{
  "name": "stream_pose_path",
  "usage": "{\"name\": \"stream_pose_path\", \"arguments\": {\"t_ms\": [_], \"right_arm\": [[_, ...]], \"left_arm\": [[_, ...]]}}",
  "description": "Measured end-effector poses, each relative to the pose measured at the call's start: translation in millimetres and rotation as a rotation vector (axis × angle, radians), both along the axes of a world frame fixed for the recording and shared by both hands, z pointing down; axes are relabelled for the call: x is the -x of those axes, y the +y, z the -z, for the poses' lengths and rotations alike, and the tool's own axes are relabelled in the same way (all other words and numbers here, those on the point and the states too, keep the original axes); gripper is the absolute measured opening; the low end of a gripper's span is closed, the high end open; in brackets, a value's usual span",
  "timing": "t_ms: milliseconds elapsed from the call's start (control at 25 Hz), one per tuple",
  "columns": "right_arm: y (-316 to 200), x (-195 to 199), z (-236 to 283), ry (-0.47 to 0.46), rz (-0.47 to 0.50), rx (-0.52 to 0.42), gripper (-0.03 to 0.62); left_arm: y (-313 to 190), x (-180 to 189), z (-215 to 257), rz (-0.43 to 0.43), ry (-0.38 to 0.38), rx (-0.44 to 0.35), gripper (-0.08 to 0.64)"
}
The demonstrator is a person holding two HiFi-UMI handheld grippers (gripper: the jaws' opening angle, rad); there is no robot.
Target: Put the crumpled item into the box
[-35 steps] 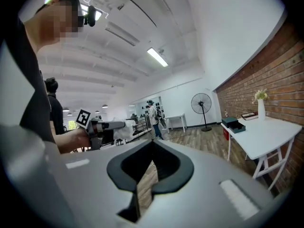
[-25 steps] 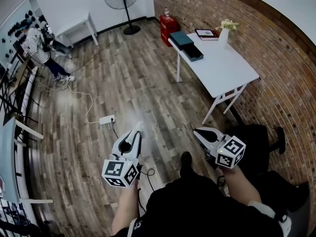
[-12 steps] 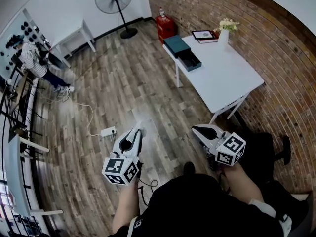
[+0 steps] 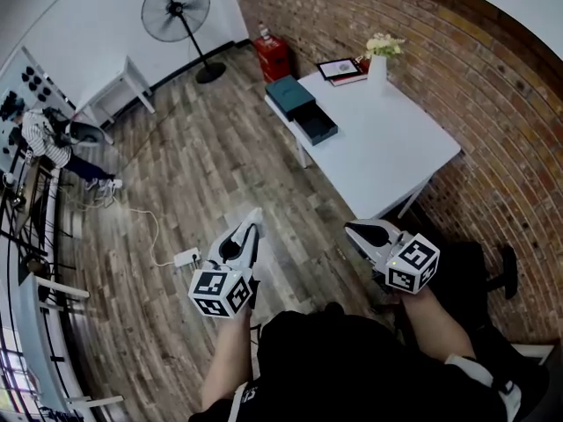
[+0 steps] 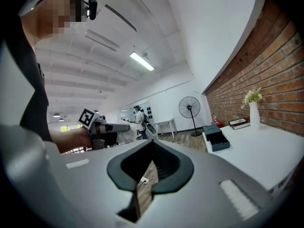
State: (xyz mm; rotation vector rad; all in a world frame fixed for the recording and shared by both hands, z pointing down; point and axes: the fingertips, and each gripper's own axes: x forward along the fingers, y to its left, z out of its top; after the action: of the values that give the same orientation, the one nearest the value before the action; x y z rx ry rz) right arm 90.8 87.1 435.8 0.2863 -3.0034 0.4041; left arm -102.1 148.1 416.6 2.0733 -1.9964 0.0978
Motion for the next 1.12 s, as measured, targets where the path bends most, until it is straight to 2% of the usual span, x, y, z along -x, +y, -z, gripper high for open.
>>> {"name": "stream_pose_path", "arguments": {"t_ms": [200, 520, 960, 1120], "right_arm": [[-29, 2, -17, 0.027, -0.035, 0.041, 0.0], [-95, 38, -31, 0.048, -0.068, 0.062, 0.0], [-213, 132, -22, 0.033, -0.13, 0.065, 0.0], [-239, 166, -26, 0.046, -0.135, 0.065, 0.0]], "left_arm": [[-30, 7, -18, -0.01, 0.025, 0.017, 0.071], [-106, 49, -40, -0.023, 0.052, 0.038, 0.071], [-246, 125, -24, -0.131, 0.026, 0.015, 0.071], [-282, 139, -21, -0.184, 0.028, -0.008, 0.072]]}}
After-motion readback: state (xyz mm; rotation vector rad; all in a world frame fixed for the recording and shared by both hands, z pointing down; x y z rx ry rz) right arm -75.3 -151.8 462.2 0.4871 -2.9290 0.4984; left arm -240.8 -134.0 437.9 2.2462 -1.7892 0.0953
